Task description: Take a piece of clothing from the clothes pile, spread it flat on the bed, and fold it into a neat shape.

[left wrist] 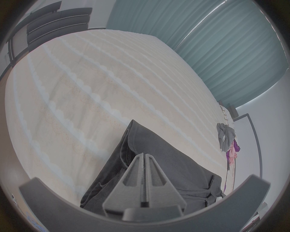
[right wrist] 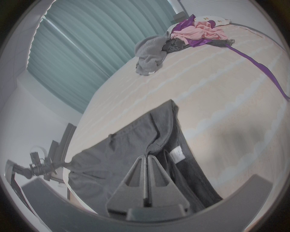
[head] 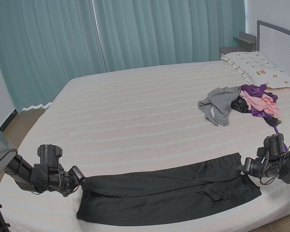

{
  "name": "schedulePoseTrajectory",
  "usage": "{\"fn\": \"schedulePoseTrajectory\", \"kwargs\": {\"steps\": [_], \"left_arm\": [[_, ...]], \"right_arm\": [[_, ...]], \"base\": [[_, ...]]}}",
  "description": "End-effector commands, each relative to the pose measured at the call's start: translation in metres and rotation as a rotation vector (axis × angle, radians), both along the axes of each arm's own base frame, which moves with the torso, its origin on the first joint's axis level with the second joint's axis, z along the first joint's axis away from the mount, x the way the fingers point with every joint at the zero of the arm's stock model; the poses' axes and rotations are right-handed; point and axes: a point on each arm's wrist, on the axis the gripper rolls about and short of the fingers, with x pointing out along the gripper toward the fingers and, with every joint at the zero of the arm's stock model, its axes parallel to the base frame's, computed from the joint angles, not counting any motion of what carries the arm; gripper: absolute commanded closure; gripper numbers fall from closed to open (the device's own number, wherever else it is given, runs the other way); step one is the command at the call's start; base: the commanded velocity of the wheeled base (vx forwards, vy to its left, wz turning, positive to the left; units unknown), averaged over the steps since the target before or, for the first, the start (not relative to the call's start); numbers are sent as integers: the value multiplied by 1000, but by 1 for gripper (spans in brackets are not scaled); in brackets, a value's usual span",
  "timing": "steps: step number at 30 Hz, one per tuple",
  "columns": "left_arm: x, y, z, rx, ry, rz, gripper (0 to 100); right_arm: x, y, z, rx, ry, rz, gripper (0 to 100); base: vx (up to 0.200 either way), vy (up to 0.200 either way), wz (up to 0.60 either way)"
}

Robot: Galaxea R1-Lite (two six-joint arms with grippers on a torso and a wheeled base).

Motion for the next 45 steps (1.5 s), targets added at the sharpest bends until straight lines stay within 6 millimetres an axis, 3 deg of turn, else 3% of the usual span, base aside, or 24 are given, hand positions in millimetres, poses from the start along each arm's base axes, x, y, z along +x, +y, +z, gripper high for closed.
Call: {"fn": "schedulePoseTrajectory", "kwargs": {"steps": [1, 6, 15, 21, 29, 38, 45], "left_arm": [[5, 2, 6, -7, -32, 15, 100], [27, 8, 31, -89, -128, 111, 100], [44, 24, 51, -126, -278, 175, 100], [44, 25, 47, -129, -371, 168, 100], [44, 24, 36, -129, -348, 167, 100], [44, 25, 37, -128, -349, 170, 100], [44, 25, 31, -128, -328, 172, 100]], "right_arm": [[18, -2, 16, 46, -79, -40, 100], [50, -8, 36, 73, -211, -77, 100], [78, -8, 63, 118, -341, -112, 100], [79, -6, 58, 122, -325, -115, 100], [80, -6, 60, 122, -332, -115, 100], [84, -8, 66, 123, -359, -120, 100], [82, -8, 56, 119, -325, -121, 100]], "base": [[0, 0, 0], [0, 0, 0], [0, 0, 0], [0, 0, 0], [0, 0, 0], [0, 0, 0], [0, 0, 0]]}}
